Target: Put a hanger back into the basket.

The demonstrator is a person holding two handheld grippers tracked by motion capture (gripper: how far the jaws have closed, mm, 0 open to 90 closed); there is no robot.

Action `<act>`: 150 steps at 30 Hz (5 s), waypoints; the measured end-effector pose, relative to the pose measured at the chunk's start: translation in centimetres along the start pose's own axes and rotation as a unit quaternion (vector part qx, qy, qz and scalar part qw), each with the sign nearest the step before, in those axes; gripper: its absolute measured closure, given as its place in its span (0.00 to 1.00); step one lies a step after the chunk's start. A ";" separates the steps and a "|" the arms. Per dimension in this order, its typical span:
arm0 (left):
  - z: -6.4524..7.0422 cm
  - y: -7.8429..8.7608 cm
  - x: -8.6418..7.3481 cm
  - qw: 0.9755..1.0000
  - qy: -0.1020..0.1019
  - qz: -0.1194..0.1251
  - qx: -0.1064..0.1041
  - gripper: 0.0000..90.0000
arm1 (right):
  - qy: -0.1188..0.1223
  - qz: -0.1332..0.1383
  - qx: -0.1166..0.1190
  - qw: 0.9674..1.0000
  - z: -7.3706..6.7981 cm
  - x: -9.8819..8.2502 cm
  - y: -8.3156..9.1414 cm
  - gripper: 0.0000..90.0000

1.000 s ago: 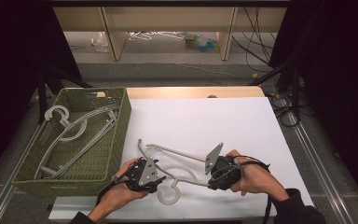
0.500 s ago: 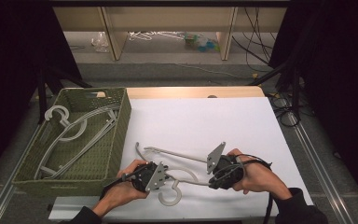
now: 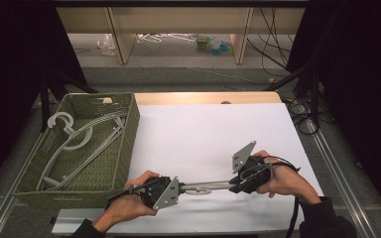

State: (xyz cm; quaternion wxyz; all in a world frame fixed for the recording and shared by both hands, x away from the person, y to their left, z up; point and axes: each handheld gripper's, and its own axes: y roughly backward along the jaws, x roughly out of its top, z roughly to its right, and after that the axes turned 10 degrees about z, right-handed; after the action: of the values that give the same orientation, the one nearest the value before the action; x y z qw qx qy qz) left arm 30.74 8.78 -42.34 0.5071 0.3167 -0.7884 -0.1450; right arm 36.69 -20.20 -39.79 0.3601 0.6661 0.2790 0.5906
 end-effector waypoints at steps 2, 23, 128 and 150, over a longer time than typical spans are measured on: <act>-0.1 0.2 0.2 1.000 0.026 0.008 -0.008 0.88 | -0.008 0.002 0.001 1.000 0.2 -0.2 0.0 0.79; -1.6 4.1 -0.3 0.976 0.213 0.012 0.043 0.88 | -0.095 0.147 -0.131 0.976 -0.3 2.3 1.1 0.33; -12.4 23.4 -17.0 0.885 0.360 -0.023 0.295 0.88 | -0.151 0.211 -0.147 0.954 -3.4 -2.3 -0.2 0.27; -12.1 20.9 -21.5 0.876 0.400 -0.049 0.264 0.85 | -0.150 0.211 -0.148 0.955 -3.4 -2.3 -0.2 0.27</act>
State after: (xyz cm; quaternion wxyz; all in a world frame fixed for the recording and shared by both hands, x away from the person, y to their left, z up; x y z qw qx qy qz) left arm 40.30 39.65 -40.68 0.6687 0.5080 -0.5110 0.1833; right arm 33.02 -21.42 -41.18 0.3593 0.7303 -0.0154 0.5808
